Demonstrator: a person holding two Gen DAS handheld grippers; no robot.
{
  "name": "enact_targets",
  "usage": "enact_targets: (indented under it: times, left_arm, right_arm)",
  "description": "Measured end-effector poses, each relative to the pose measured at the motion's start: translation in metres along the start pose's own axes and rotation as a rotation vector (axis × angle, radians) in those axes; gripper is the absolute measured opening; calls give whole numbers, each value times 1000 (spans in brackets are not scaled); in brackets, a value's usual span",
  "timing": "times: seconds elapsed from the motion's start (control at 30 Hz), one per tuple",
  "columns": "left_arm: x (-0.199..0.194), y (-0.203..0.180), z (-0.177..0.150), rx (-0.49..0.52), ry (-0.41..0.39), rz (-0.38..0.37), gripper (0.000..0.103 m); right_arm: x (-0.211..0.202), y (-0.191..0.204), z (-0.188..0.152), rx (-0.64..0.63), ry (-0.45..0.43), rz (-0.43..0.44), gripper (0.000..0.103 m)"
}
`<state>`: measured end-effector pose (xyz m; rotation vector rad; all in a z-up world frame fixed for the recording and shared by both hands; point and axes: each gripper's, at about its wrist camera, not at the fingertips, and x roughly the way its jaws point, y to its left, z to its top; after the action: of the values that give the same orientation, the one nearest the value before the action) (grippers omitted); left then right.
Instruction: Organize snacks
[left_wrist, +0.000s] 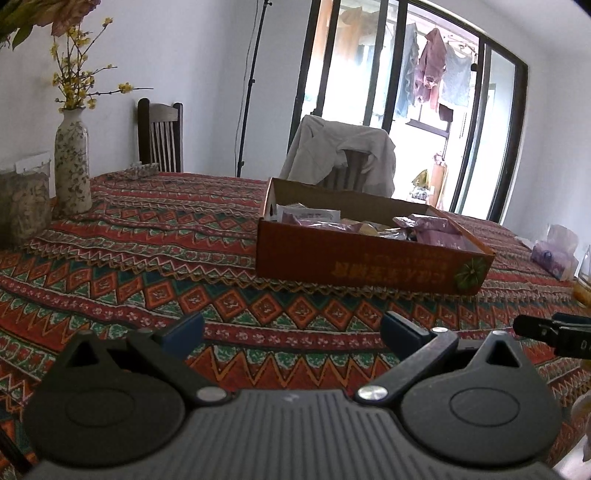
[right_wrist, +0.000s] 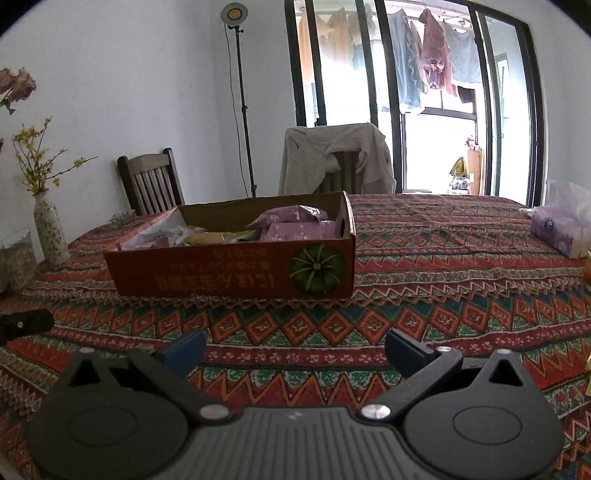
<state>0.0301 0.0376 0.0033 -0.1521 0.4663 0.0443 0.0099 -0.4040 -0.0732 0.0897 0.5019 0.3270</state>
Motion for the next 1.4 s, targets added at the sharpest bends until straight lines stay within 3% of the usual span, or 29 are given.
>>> enact_targets:
  times: [1.4]
  left_arm:
    - [0,-5,-5,16,-5,-22,103]
  right_arm:
    - [-1,2,-1,-2,-2,7,103]
